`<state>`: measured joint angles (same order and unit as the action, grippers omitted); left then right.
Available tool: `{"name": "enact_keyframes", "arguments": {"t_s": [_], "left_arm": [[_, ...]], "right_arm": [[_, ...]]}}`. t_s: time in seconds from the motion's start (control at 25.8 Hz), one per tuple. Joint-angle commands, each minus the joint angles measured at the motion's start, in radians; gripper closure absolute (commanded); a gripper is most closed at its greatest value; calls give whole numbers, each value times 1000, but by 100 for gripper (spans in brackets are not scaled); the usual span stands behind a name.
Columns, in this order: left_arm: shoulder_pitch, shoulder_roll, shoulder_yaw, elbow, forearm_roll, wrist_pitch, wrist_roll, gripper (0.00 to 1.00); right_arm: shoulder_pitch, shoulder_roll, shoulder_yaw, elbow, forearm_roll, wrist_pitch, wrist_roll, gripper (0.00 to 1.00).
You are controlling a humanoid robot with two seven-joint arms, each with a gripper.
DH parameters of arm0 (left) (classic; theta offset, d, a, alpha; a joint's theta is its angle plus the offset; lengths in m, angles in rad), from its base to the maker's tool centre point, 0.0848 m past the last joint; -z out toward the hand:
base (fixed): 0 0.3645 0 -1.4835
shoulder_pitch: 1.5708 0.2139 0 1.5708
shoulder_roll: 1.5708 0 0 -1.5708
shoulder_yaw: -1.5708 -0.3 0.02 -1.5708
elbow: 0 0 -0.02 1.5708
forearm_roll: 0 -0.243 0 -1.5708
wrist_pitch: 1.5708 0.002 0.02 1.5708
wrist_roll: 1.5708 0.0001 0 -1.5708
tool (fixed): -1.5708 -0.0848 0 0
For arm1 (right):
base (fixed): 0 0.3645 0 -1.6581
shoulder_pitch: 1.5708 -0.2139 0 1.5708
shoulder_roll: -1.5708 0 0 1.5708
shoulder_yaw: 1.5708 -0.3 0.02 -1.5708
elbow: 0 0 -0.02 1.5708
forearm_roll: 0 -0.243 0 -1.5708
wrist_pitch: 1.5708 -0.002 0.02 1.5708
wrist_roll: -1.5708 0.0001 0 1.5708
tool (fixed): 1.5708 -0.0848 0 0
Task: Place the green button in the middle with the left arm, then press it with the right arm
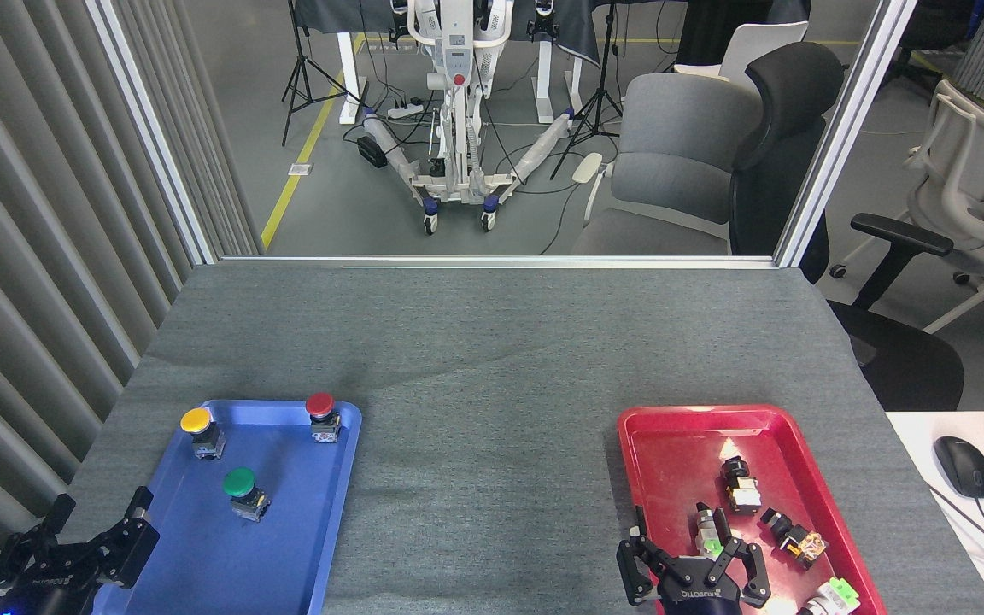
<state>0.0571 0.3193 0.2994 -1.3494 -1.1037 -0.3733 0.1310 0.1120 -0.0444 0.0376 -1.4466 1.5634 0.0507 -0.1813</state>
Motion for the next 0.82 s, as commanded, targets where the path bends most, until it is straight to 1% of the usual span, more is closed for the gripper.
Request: {"name": "enact_keyframes", "arguments": {"t_s": [0.0, 0.12, 0.39, 0.78], "left_arm": [[9, -2, 40, -1, 2, -49, 1, 1], [23, -2, 52, -2, 1, -44, 5, 1], [16, 3, 52, 6, -13, -41, 10, 1], [13, 6, 50, 12, -19, -42, 16, 1]], "right_arm": [[0, 0, 2, 0, 4, -2, 0, 0], [0, 0, 1, 0, 4, -2, 0, 0], [-2, 3, 1, 0, 4, 1, -1, 0], [-2, -8, 1, 0, 4, 1, -1, 0]]}}
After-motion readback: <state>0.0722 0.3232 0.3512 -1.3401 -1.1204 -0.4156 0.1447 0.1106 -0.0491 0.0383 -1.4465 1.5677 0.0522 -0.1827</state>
